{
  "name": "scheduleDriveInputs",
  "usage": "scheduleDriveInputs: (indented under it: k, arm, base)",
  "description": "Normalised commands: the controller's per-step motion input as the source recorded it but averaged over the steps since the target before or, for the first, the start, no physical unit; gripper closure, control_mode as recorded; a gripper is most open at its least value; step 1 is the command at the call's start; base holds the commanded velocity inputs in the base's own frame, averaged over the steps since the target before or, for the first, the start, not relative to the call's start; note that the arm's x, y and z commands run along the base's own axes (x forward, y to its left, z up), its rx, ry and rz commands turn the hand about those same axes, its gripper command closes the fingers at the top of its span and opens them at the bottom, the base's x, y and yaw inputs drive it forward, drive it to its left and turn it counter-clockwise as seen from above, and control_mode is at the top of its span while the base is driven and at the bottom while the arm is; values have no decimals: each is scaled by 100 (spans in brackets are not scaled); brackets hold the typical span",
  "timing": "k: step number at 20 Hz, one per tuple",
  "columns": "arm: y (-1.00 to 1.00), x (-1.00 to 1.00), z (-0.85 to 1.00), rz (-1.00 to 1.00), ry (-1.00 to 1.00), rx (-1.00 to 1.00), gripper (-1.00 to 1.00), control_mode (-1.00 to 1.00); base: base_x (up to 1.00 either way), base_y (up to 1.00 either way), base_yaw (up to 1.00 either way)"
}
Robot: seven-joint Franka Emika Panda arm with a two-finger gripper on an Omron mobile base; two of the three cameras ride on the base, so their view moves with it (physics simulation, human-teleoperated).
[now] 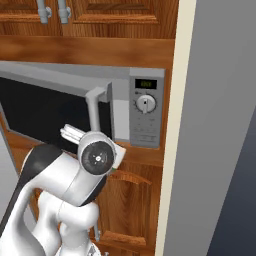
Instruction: Retrieve the reheated potato from the microwave, then place the potato, cheese, and condiment on the cutting board.
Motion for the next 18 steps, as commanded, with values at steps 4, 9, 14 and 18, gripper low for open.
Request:
scheduleDriveInputs:
  k: [4, 9, 14, 18]
  arm:
    - [36, -78, 0, 0, 7, 14, 100, -100]
    - [35, -71, 0, 0, 9, 16, 100, -100]
    - [33, -59, 0, 0, 4, 18, 100, -100]
    - [37, -46, -1, 0, 0, 19, 100, -100]
  base:
    - [0, 0, 0]
    - [0, 0, 0]
    - [0, 0, 0]
    - [0, 0, 0]
